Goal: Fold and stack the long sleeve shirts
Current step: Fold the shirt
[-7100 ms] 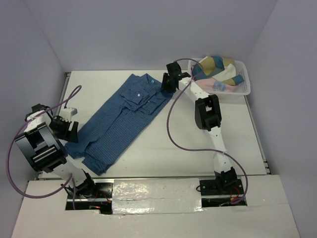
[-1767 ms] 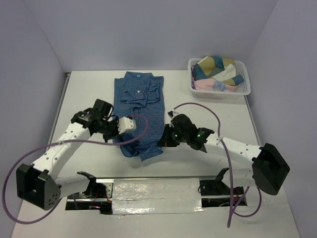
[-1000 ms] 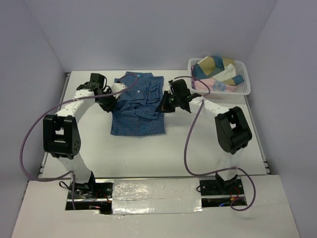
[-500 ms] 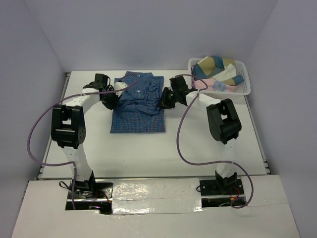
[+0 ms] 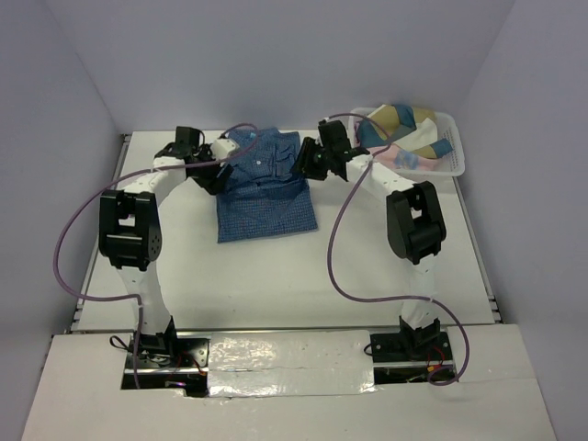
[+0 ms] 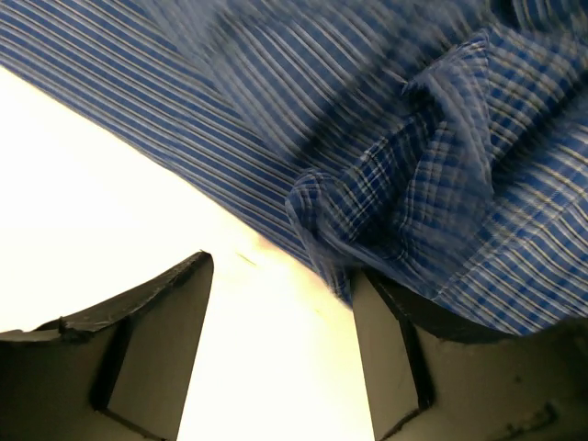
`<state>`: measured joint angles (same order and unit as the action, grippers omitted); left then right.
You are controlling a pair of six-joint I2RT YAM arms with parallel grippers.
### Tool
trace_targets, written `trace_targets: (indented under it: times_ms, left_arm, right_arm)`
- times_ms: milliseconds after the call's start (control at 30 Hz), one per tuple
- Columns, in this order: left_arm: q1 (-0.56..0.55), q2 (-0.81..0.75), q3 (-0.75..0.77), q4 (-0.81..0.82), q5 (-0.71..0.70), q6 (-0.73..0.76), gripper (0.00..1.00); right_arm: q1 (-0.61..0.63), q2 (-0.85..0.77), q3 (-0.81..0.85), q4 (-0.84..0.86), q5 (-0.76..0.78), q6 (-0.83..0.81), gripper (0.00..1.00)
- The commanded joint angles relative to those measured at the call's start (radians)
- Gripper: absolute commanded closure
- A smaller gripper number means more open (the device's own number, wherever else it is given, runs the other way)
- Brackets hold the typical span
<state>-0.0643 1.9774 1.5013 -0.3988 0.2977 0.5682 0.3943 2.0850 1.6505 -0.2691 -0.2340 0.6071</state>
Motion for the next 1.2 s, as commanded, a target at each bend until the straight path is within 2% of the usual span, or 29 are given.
trace_targets:
  times_ms: [0, 200, 333, 433, 467, 500, 600, 700, 833, 900, 967, 1033, 1167]
  left_arm:
    - [-0.006, 0.021, 0.114, 0.011, -0.012, -0.043, 0.26]
    - [-0.006, 0.064, 0.234, -0.021, -0.084, -0.105, 0.27]
    - [-0.006, 0.06, 0.31, -0.054, -0.097, -0.148, 0.26]
    - [-0.005, 0.025, 0.338, -0.112, -0.068, -0.151, 0.27]
    - [-0.006, 0.008, 0.33, -0.133, -0.051, -0.154, 0.28]
    - [-0.009, -0.03, 0.303, -0.147, 0.002, -0.157, 0.29]
    - [-0.043, -0.107, 0.207, -0.195, 0.099, -0.156, 0.3]
    - [-0.112, -0.161, 0.058, -0.18, 0.089, -0.145, 0.3]
    - [-0.161, -0.2, -0.114, -0.132, 0.063, -0.166, 0.31]
    - [-0.161, -0.181, -0.14, -0.103, 0.049, -0.18, 0.31]
    - [-0.167, -0.14, -0.173, -0.086, 0.018, -0.179, 0.32]
    - [-0.177, -0.118, -0.181, -0.08, -0.008, -0.168, 0.32]
    - [-0.192, -0.069, -0.208, -0.041, -0.072, -0.159, 0.32]
  right_arm:
    - [-0.009, -0.031, 0.074, -0.013, 0.074, -0.073, 0.43]
    - [-0.009, -0.042, 0.161, -0.087, 0.104, -0.167, 0.17]
    - [-0.005, -0.078, 0.154, -0.125, 0.124, -0.219, 0.17]
    - [0.014, -0.184, -0.004, -0.059, 0.13, -0.257, 0.32]
    - [0.037, -0.207, -0.096, -0.009, 0.127, -0.268, 0.4]
    - [0.047, -0.239, -0.128, 0.004, 0.119, -0.268, 0.45]
    - [0.072, -0.226, -0.178, 0.013, 0.064, -0.228, 0.64]
    - [0.08, -0.165, -0.155, 0.004, 0.024, -0.179, 0.73]
    - [0.08, -0.027, -0.025, -0.031, 0.018, -0.153, 0.75]
    - [0.08, 0.013, 0.024, -0.03, 0.016, -0.132, 0.76]
    - [0.08, 0.117, 0.171, -0.027, 0.024, -0.098, 0.78]
    - [0.077, 0.141, 0.239, -0.041, 0.039, -0.083, 0.78]
    - [0.063, 0.332, 0.435, -0.094, 0.022, -0.014, 0.8]
